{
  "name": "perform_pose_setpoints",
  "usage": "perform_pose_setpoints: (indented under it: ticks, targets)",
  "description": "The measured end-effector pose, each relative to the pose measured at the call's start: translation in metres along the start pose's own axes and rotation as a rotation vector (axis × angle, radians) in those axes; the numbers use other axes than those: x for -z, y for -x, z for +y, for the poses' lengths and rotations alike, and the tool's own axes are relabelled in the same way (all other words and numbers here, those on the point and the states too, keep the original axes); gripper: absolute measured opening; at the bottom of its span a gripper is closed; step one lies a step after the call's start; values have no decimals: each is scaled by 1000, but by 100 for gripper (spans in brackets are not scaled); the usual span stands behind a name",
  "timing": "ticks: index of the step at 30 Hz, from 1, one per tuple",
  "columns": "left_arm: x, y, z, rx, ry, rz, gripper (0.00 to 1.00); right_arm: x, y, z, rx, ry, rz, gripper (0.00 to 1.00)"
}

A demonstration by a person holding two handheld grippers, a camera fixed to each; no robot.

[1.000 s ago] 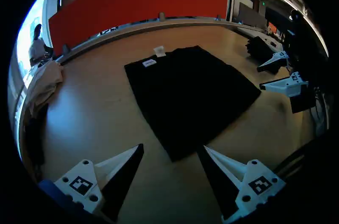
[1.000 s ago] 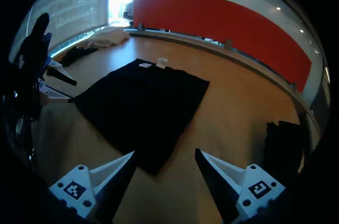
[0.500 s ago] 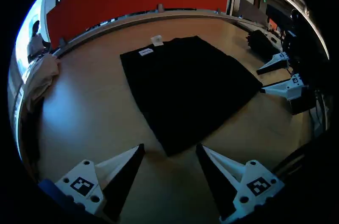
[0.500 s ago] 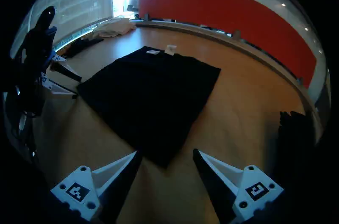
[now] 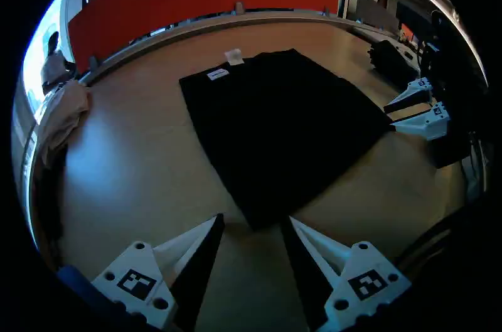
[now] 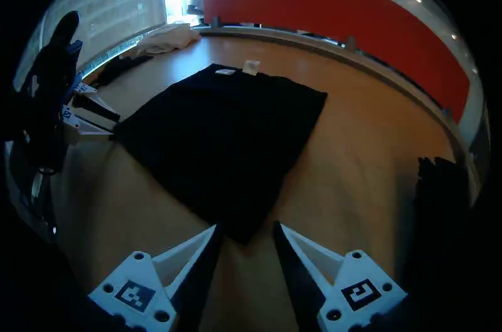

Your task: Fold towel

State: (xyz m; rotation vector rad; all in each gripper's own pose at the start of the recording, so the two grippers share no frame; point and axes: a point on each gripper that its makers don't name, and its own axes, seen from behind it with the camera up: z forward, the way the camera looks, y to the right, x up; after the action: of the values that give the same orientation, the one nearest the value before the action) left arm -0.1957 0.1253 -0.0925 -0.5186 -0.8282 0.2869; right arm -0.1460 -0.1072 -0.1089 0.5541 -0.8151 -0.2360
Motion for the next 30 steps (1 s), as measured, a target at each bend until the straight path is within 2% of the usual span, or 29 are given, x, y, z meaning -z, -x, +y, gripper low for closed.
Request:
perform_pose_setpoints:
  ticks: [9,17,25,30]
  targets:
    - [-1,0,3,-11,8,-12,57,0,0,-1,2,-3,-3,56]
    - [0,1,5,-3,5,-19,54,0,2,-4,13,-14,-7,39]
    - [0,1,6,-10,9,-33,51,0,1,-4,13,-15,-9,36]
    - [0,0,9,-19,10,-37,27,1,1,-4,21,-19,-15,30]
